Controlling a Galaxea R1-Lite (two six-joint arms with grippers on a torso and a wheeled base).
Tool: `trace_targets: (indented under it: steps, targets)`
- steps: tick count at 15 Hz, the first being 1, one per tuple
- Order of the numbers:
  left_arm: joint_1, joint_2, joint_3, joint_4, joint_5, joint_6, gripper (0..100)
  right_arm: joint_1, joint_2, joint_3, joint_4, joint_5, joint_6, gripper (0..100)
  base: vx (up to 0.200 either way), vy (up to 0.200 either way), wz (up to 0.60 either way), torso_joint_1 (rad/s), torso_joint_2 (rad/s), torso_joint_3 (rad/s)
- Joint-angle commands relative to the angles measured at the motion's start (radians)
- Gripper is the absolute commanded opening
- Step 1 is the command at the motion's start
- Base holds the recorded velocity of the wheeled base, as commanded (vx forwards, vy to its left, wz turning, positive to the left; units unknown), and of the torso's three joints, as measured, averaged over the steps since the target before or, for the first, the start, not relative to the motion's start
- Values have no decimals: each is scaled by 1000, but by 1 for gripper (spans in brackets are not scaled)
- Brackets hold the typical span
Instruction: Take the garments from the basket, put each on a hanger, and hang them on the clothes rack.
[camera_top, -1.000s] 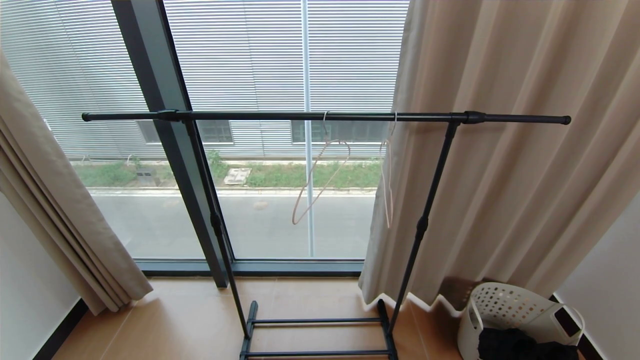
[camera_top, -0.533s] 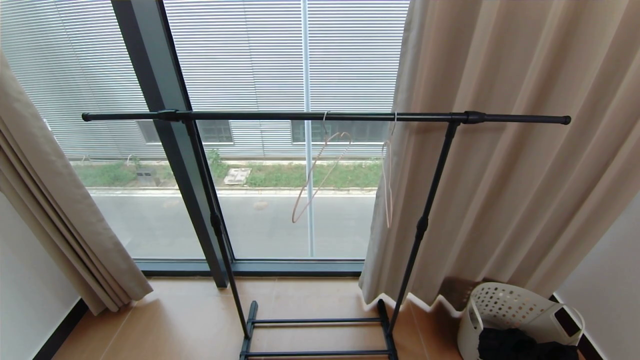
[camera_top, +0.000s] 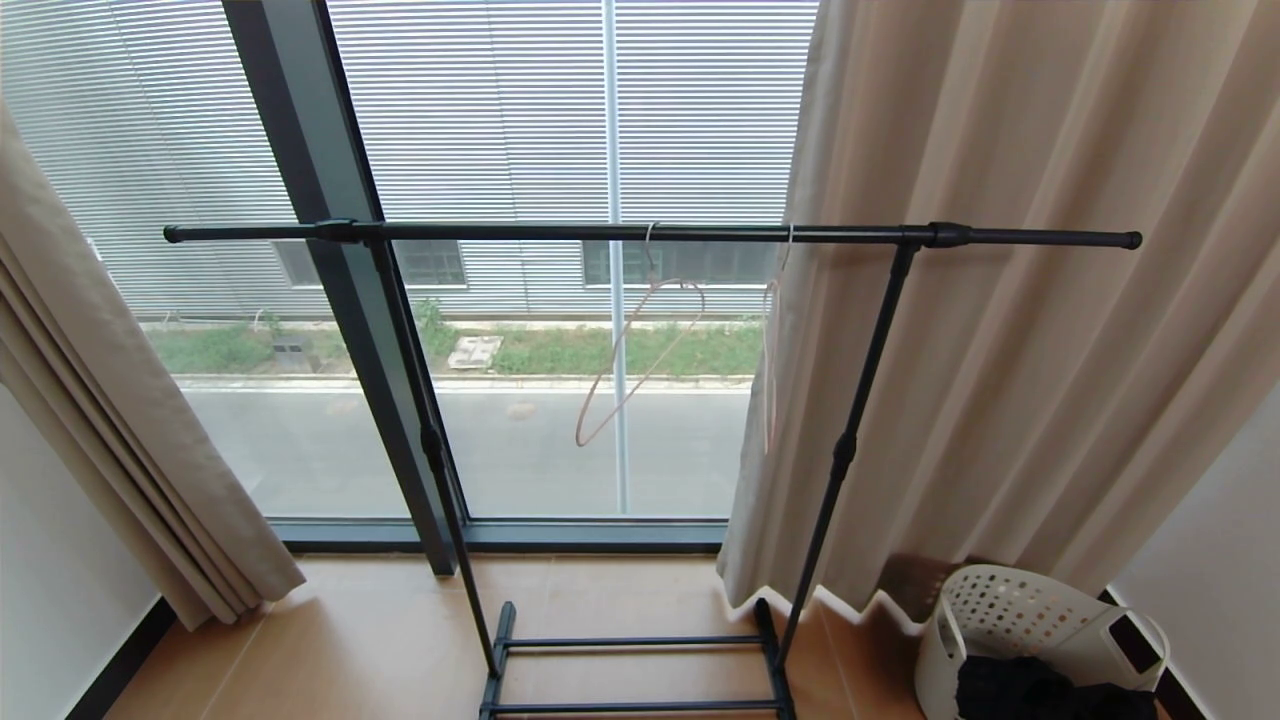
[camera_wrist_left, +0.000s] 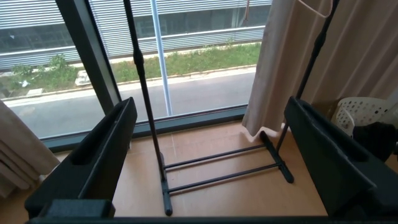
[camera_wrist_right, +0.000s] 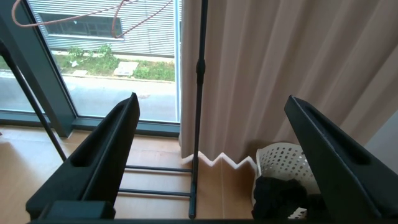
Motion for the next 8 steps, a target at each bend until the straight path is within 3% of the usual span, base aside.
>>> trace_targets:
  steps: [1,3,8]
  targets:
    - [0,1,0,0,0,2,100,0,1,0,0,1,-2,100,0,0,0,0,0,0]
    - [0,1,0,0,0,13,100,0,1,0,0,1,0,100,0,0,0,-40,87,52]
    - [0,1,0,0,0,19,100,0,1,0,0,1,2,100,0,0,0,-144,340,188]
